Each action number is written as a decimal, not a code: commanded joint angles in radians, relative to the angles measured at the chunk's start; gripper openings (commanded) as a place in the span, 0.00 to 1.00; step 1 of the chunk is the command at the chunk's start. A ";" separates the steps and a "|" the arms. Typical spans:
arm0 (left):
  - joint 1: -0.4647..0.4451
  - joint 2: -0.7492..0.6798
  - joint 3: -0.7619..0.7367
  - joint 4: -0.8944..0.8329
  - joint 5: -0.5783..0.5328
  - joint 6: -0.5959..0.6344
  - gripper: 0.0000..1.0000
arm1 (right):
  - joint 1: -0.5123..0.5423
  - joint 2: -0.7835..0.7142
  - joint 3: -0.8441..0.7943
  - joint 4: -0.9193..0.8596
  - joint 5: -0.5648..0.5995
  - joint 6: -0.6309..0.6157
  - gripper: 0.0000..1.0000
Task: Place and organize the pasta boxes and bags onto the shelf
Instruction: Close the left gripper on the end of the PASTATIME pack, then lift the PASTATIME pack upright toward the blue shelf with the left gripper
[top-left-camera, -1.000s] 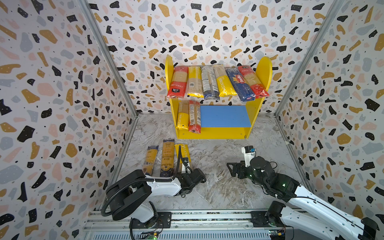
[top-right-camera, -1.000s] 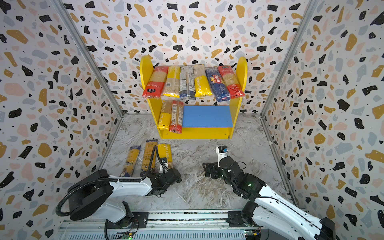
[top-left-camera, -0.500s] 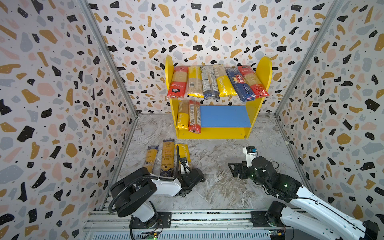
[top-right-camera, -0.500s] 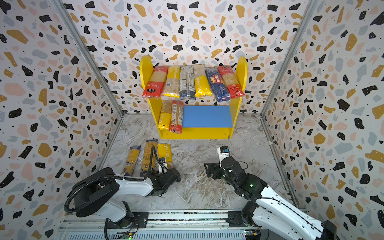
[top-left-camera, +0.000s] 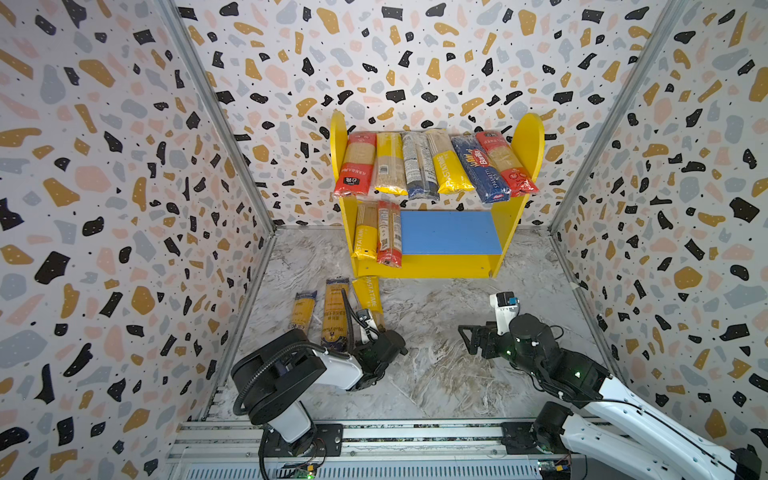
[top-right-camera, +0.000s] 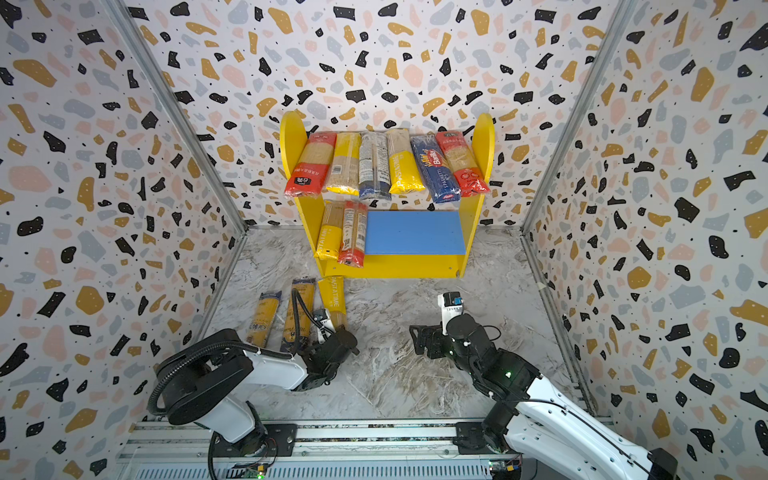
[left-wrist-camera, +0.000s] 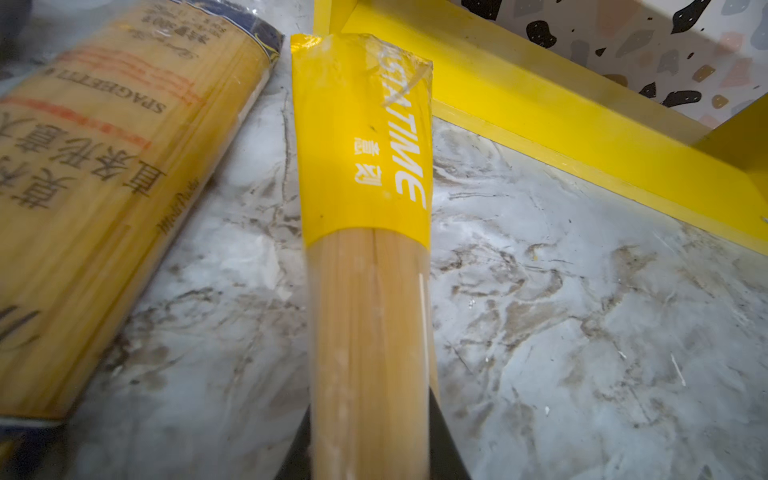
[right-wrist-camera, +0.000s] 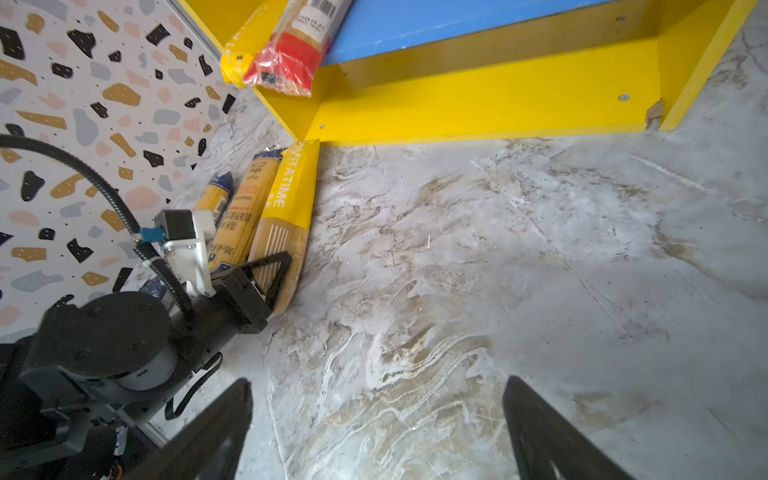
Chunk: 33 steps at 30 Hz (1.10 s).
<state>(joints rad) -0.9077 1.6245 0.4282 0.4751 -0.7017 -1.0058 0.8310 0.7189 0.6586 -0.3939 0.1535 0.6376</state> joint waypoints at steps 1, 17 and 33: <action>-0.006 0.058 -0.054 -0.201 0.211 0.004 0.00 | -0.003 -0.002 0.018 0.003 -0.018 -0.009 0.95; -0.129 -0.407 -0.038 -0.509 0.114 0.111 0.00 | -0.007 0.006 0.012 0.046 -0.072 0.000 0.99; -0.223 -0.647 0.068 -0.639 0.176 0.201 0.00 | -0.006 -0.047 0.043 -0.002 -0.067 0.016 0.99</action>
<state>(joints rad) -1.1168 1.0096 0.4141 -0.2375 -0.4713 -0.8505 0.8284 0.6880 0.6590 -0.3717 0.0753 0.6460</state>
